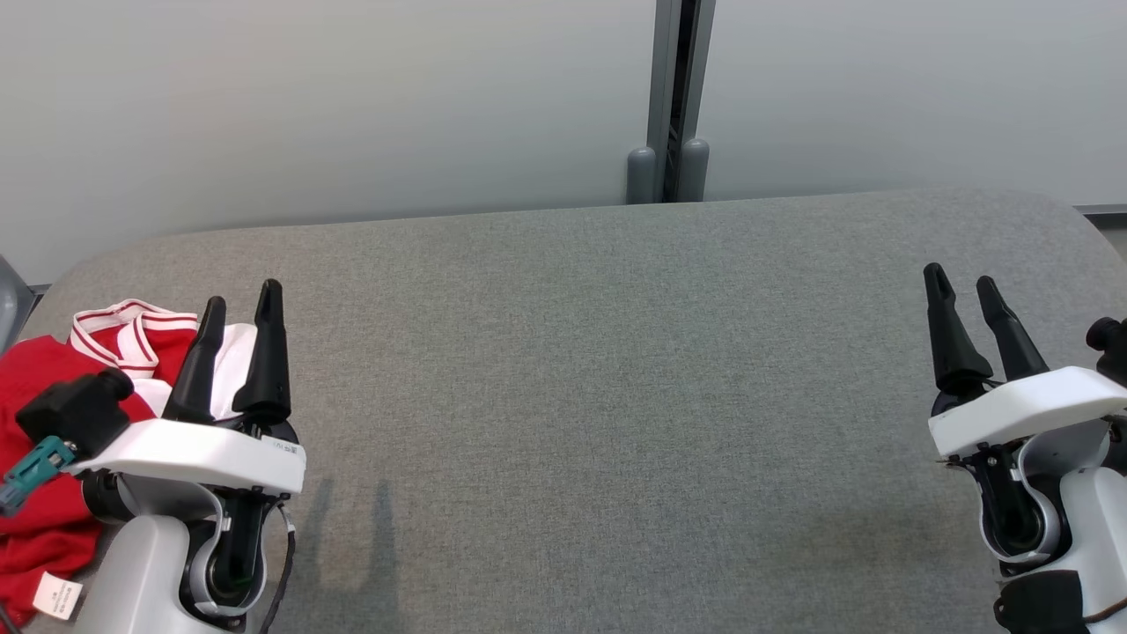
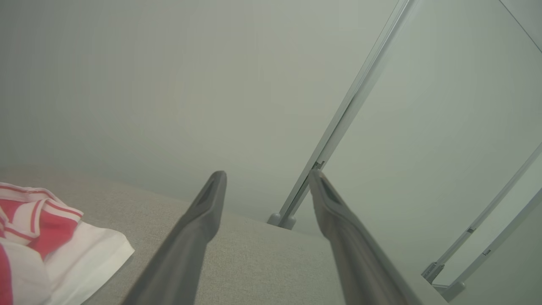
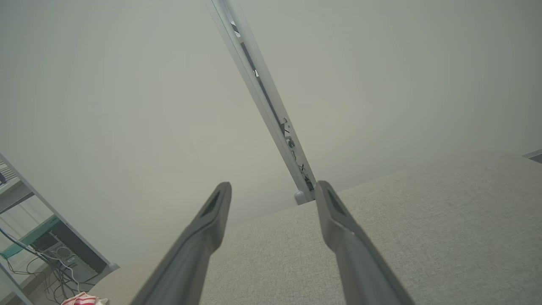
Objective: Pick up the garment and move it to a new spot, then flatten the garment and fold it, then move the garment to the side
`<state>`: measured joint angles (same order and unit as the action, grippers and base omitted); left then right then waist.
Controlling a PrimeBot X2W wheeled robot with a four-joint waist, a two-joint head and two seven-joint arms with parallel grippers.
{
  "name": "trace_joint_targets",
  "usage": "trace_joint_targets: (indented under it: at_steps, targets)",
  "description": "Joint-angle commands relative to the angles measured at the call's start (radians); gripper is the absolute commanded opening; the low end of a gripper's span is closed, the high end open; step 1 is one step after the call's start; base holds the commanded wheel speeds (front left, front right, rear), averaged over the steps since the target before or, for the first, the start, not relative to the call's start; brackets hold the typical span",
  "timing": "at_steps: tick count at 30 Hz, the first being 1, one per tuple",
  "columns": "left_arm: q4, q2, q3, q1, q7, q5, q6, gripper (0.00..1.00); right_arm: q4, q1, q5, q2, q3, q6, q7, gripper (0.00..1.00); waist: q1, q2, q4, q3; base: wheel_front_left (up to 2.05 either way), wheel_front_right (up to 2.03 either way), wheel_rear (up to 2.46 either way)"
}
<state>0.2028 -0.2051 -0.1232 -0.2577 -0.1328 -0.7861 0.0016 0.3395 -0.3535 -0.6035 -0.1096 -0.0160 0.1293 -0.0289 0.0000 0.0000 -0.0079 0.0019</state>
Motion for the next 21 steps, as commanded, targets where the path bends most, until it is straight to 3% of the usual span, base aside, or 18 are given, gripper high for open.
trace_joint_targets:
  at_steps: [1, 21]
  targets:
    - [-0.02, -0.014, -0.005, -0.001, -0.004, 0.027, 0.008, 1.0, -0.02, -0.005, 0.031, -0.008, 0.004, 0.002, -0.016, 1.0, 0.0, 0.0, 0.0, 0.0, 0.0, 0.0, 0.0]
    - [-0.042, -0.054, -0.058, 0.058, -0.014, 0.206, 0.062, 1.0, -0.057, 0.069, 0.265, 0.011, 0.036, 0.002, -0.072, 1.0, 0.0, 0.0, -0.001, -0.004, 0.0, 0.0, 0.0]
